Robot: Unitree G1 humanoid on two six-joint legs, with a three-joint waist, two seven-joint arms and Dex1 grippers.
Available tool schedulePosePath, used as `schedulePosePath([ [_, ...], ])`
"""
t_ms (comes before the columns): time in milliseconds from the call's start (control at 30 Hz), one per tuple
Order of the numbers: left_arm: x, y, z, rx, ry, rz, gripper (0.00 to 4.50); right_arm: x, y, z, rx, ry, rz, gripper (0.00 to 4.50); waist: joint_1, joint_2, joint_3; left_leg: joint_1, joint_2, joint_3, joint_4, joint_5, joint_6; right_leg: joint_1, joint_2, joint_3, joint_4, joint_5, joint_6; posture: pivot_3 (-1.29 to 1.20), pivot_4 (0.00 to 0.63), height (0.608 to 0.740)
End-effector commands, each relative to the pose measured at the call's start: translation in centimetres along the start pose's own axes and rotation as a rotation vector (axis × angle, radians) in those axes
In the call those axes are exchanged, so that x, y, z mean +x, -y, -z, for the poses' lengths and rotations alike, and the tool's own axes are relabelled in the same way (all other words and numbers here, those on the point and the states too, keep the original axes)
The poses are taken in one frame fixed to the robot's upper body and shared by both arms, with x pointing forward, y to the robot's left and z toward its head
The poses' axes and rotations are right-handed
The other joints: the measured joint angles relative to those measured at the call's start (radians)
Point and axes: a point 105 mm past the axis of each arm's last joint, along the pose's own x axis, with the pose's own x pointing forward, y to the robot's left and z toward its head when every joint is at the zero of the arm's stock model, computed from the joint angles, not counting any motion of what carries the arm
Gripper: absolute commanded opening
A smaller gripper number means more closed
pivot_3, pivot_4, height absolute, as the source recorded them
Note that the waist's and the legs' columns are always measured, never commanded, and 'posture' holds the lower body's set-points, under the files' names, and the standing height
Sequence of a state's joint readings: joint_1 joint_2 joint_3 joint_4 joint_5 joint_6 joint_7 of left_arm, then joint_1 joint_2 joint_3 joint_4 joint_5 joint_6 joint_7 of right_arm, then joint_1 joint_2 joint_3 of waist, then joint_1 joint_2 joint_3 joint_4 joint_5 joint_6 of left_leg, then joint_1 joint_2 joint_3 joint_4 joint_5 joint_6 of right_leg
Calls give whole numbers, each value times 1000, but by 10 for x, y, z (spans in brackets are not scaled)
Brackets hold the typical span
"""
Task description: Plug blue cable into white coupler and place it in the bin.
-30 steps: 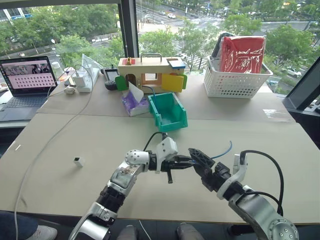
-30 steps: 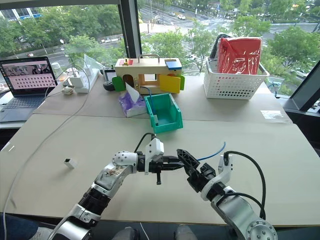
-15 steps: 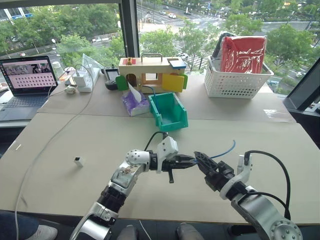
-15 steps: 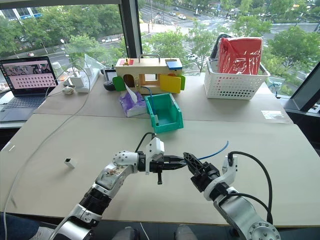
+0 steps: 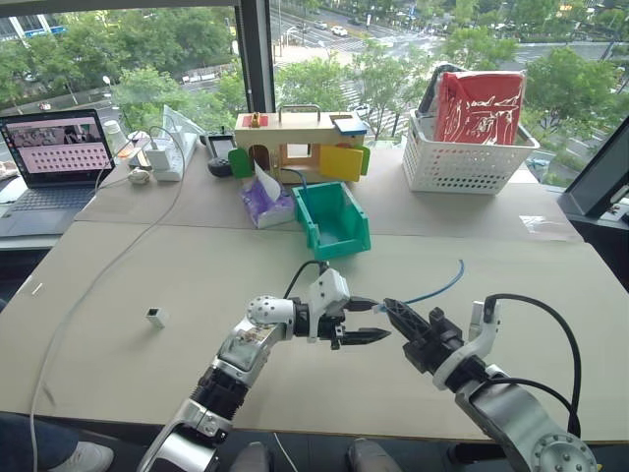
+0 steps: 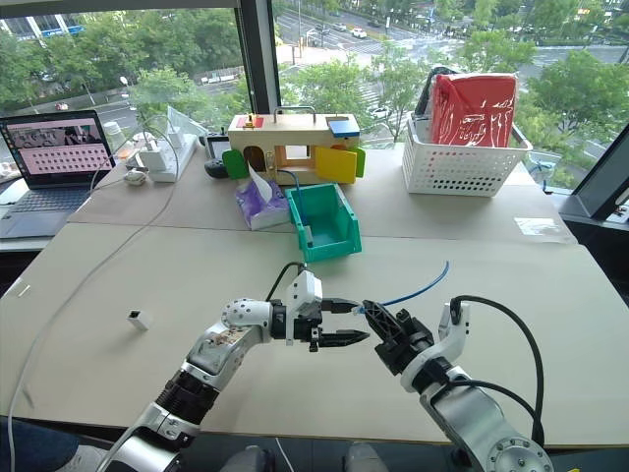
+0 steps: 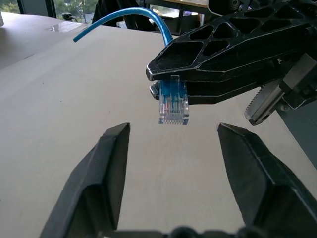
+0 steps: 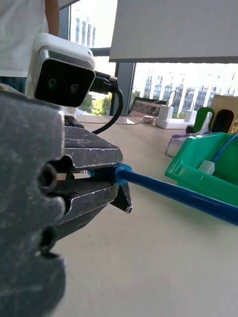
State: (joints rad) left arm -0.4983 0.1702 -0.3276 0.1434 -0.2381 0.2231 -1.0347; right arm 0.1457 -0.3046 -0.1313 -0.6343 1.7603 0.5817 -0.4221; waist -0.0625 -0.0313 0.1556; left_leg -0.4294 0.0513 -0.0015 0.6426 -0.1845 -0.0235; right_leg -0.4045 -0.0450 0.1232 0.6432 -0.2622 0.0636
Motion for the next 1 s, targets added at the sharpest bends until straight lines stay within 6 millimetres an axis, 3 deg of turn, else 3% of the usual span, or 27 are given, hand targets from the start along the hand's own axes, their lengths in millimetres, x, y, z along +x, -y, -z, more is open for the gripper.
schedulePosePath([
  [33,-2,-6,-12,42,34,-33,4464,-2,-8,-6,-27,30,-36,0,0,0,0,0,0,0,0,0,0,0,0,0,0,0,0,0,150,740],
  [200,-20,-17,-35,78,97,-98,4464,4,-2,-20,-74,79,-12,0,-1,0,0,0,0,0,0,0,0,0,0,0,0,0,0,0,150,740],
  [367,-45,-27,-64,140,148,-187,4464,10,2,-20,-83,65,-13,0,2,0,0,0,0,0,0,0,0,0,0,0,0,0,0,0,150,740],
  [600,-96,-31,-97,194,184,-340,4464,22,5,-15,-86,-3,-33,0,2,0,0,0,0,0,0,0,0,0,0,0,0,1,-1,0,150,740],
  [667,-123,-32,-106,207,182,-429,4464,28,5,-10,-80,-41,-51,0,-3,0,0,0,0,0,0,0,0,0,0,0,0,1,-1,0,150,740],
  [800,-171,-30,-108,192,157,-587,4464,36,3,-4,-78,-104,-85,0,-7,0,0,0,1,0,0,0,0,-1,0,0,1,1,-2,0,150,740],
  [1000,-235,-13,-89,150,112,-815,4464,45,1,3,-72,-177,-120,0,-6,0,1,0,1,0,0,0,0,-1,0,-1,0,1,-4,0,150,740],
])
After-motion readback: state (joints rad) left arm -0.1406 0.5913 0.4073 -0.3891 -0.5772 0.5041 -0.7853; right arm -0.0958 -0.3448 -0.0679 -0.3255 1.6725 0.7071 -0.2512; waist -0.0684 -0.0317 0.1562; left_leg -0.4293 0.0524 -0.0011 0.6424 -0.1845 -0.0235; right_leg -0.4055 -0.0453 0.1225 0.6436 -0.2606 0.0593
